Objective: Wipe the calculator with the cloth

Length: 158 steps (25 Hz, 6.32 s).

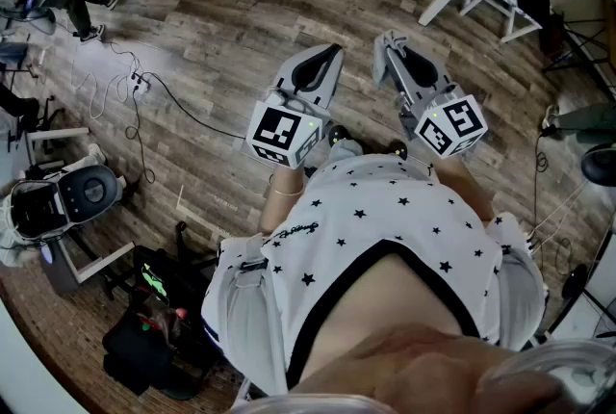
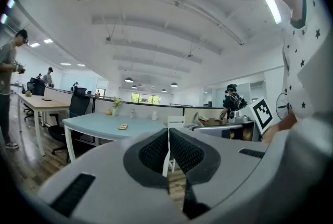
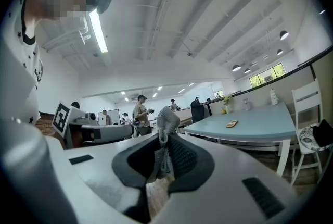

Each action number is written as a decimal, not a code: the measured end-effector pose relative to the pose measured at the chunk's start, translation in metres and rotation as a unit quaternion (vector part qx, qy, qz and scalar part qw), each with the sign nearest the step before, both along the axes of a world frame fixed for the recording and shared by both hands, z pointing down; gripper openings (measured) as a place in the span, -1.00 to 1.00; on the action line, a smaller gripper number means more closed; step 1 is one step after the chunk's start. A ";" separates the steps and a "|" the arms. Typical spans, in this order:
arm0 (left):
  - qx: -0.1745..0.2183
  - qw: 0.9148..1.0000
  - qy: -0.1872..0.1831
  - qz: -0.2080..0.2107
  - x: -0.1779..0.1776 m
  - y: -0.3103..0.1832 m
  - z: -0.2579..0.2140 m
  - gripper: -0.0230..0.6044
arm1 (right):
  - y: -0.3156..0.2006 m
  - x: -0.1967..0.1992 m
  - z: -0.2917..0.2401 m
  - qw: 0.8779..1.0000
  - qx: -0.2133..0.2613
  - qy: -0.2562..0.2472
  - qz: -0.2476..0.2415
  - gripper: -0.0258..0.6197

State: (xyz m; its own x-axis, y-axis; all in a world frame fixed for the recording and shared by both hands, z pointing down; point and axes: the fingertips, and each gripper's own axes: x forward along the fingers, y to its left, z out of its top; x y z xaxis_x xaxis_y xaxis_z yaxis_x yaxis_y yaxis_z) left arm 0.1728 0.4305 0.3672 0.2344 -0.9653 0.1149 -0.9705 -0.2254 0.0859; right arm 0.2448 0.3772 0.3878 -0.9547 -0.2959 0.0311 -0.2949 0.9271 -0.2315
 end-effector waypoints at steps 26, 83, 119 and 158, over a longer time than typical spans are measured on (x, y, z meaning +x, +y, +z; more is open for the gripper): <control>-0.009 1.000 0.015 0.024 -0.054 -0.023 0.017 -0.83 | -0.036 -0.045 -0.005 1.000 -0.004 -0.008 0.026 -0.79; -0.037 0.999 0.006 -0.012 -0.144 -0.400 0.028 -0.83 | -0.433 -0.117 0.023 0.997 -0.059 -0.027 0.029 -0.80; -0.029 0.983 0.007 0.179 -0.334 -0.670 0.042 -0.83 | -0.670 -0.279 0.086 0.967 -0.070 0.105 0.222 -0.77; -0.040 0.993 0.025 0.106 -0.407 -0.668 0.055 -0.83 | -0.752 -0.343 0.236 0.913 -0.092 0.330 0.224 -0.74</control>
